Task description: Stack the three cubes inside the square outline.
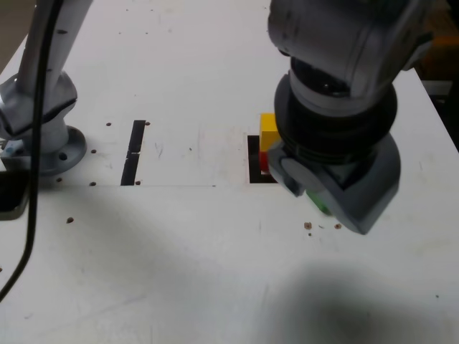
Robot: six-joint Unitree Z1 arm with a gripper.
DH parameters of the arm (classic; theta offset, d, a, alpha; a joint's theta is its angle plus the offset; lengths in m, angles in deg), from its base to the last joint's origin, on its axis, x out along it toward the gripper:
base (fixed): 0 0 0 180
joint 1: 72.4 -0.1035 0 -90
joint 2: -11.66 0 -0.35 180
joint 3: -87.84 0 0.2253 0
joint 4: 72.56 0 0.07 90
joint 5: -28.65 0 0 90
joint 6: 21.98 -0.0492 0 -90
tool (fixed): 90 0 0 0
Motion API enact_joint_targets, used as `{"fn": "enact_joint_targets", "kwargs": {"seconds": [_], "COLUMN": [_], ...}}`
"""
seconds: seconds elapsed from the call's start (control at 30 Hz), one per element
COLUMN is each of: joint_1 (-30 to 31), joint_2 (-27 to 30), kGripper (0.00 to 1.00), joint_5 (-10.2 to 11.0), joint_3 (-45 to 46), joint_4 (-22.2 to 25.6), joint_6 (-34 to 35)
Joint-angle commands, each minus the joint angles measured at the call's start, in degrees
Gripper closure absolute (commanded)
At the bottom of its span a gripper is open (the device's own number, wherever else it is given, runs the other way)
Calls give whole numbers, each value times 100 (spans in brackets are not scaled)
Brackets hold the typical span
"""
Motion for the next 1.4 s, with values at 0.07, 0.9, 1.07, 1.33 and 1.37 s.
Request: {"fn": "enact_joint_targets", "kwargs": {"seconds": [0.07,0.9,1.07,1.33,1.37], "joint_1": [-82,-524,-626,-761,-772], "joint_2": [-71,-111,-96,-18,-13], "kGripper": [36,36,36,36,36], "joint_5": [49,346,418,530,535], "joint_3": [-65,-57,-65,-38,-29], "joint_4": [124,124,124,124,124], "joint_6": [-42,-119,-188,-266,-271]}}
